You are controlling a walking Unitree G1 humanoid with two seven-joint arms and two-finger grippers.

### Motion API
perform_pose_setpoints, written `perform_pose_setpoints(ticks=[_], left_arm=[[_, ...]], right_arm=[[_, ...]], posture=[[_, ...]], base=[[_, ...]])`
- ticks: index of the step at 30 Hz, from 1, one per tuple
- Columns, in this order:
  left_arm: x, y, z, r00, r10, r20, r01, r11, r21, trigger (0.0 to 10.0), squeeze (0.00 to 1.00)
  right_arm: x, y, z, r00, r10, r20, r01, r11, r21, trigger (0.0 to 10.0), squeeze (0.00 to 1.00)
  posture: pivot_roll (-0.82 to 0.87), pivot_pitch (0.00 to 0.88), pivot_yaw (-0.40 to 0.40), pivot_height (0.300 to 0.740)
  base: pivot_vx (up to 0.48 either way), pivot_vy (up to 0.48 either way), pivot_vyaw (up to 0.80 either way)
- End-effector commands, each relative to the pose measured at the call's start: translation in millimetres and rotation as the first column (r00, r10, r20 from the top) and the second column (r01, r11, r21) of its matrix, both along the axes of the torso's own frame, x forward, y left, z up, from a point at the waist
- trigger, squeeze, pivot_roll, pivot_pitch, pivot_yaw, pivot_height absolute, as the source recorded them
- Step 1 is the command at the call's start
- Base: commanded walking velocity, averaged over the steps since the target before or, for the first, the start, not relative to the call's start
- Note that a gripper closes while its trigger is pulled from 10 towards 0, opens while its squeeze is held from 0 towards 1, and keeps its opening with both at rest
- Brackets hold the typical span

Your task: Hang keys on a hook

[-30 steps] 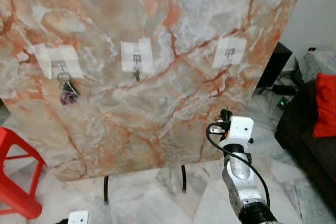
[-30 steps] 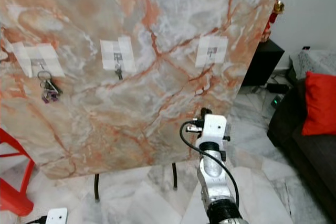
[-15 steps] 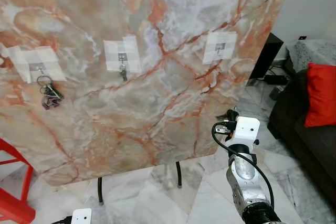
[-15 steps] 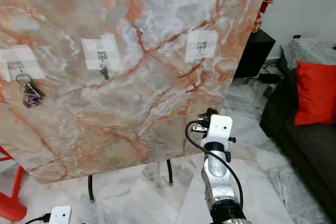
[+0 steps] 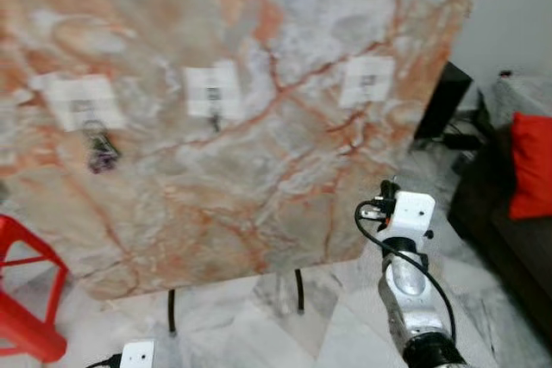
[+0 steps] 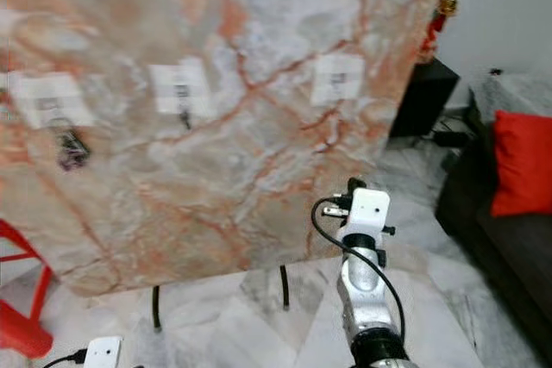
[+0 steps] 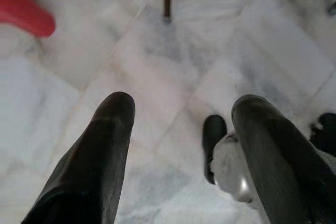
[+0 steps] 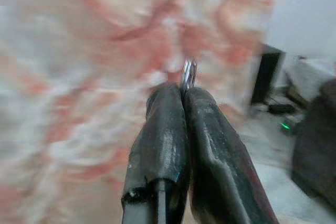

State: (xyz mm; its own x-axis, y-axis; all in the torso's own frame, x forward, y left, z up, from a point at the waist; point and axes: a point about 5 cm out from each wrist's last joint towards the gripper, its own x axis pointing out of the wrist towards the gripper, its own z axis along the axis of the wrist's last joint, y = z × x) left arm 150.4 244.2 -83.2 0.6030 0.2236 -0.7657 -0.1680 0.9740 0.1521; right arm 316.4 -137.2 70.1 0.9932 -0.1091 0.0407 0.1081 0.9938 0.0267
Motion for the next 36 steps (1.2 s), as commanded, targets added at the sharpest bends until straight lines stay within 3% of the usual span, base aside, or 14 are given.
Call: perform_pose_setpoints(ticks=[1,11,31,36], left_arm=[[0.1,-6.3,-2.0,1.000,-0.018,-0.014,0.018,1.000,-0.011,10.0,0.00],[0.2,-8.4,-2.5,0.999,-0.030,-0.014,0.029,0.999,-0.019,10.0,0.00],[2.6,-10.3,-1.7,0.999,-0.035,0.000,0.035,0.999,-0.022,10.0,0.00],[4.4,-11.2,-1.1,0.999,-0.038,0.007,0.038,0.999,-0.020,10.0,0.00]], right_arm=[[0.5,-11.2,-0.6,1.000,-0.030,-0.005,0.030,1.000,-0.009,10.0,0.00],[0.4,-10.9,-0.9,1.000,-0.030,-0.007,0.030,0.999,-0.010,10.0,0.00],[-0.2,-3.9,-0.7,1.000,0.023,-0.001,-0.023,0.999,-0.041,10.0,0.00],[-1.5,-2.1,-1.6,1.000,0.028,-0.003,-0.029,0.999,-0.034,10.0,0.00]], posture=[[0.05,0.000,-0.071,0.740],[0.05,0.000,-0.070,0.740],[0.05,0.000,-0.071,0.740],[0.05,0.000,-0.072,0.740]], base=[[0.000,0.000,0.00],[0.000,0.000,0.00],[0.271,0.000,0.00],[0.111,0.000,0.49]])
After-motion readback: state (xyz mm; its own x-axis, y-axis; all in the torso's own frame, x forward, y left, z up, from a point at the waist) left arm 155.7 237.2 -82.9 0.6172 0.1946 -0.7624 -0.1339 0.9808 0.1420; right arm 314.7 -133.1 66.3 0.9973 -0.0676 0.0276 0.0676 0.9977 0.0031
